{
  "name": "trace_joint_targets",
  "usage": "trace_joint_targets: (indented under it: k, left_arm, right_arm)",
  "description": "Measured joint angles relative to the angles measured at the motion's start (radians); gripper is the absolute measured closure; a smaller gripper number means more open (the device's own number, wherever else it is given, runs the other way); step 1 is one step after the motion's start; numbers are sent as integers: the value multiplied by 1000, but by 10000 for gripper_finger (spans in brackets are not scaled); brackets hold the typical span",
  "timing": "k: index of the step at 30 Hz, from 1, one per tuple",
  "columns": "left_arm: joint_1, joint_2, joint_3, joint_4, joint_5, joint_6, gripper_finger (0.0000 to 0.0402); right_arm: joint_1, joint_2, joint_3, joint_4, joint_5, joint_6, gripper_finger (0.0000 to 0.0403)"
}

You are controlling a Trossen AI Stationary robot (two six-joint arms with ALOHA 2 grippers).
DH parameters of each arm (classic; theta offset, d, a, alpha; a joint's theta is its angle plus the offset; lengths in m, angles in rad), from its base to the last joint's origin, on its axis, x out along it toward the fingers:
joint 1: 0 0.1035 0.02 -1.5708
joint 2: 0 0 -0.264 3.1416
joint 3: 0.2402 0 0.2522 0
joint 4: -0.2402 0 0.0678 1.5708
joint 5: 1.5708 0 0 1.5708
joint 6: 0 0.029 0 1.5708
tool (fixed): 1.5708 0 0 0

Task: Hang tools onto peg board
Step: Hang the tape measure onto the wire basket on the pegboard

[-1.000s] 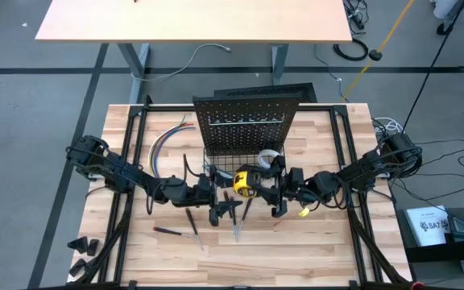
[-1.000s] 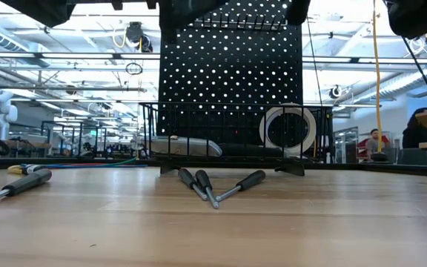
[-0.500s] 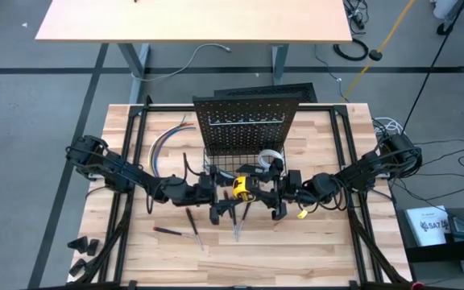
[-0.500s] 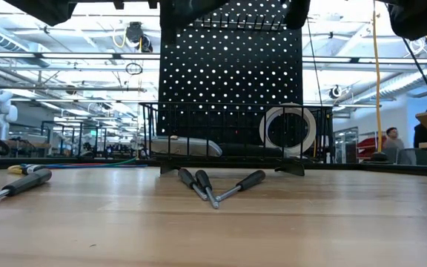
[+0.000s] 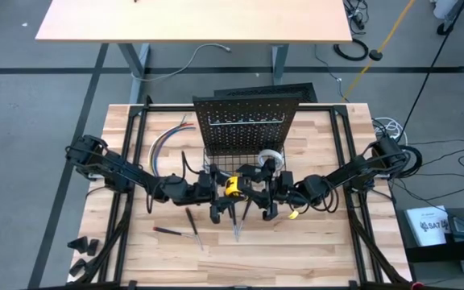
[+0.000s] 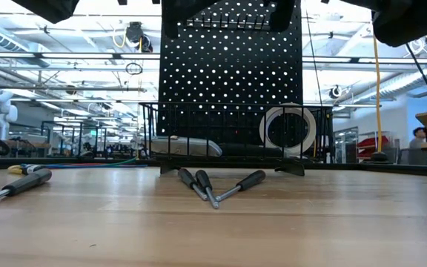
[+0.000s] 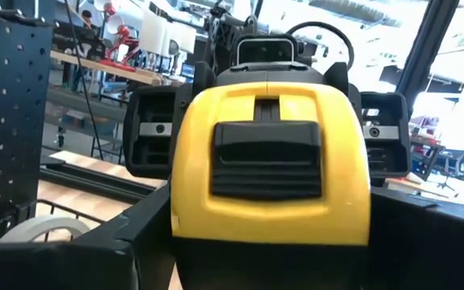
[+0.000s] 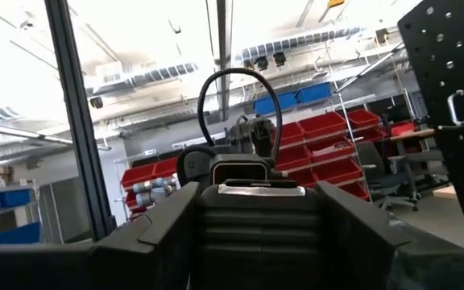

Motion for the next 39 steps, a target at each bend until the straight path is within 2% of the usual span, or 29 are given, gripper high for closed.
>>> trace_joint_targets:
  k: [8,14,15,19,21,24,27,32,36,39]
  left_arm:
    - [-13,-25,2,-83,-11,-2,134]
    - [-19,-135,2,-361,1,6,134]
    - [-22,-156,2,-418,2,21,134]
    - [-42,-221,-5,-686,1,45,134]
    - [-50,-257,-5,-791,1,43,134]
    - [-76,-276,-2,-890,-9,58,134]
    - [-126,-274,-5,-921,9,164,134]
    - [-184,-274,-2,-891,-2,340,134]
    - [-189,-273,-2,-902,-99,346,134]
    - [-190,-273,-2,-914,-122,346,134]
  right_arm:
    - [0,2,0,-28,-5,-2,191]
    - [-1,2,0,-102,-6,-7,187]
    - [-1,2,0,-129,-3,-6,167]
    - [-5,-8,7,-222,28,29,46]
    - [-3,-1,4,-318,17,66,19]
    - [-2,-3,6,-402,-78,78,34]
    - [4,-2,38,-562,-142,94,56]
    - [39,7,172,-825,-150,-12,65]
    - [58,46,278,-945,-144,-96,65]
    - [62,73,338,-1015,-126,-130,65]
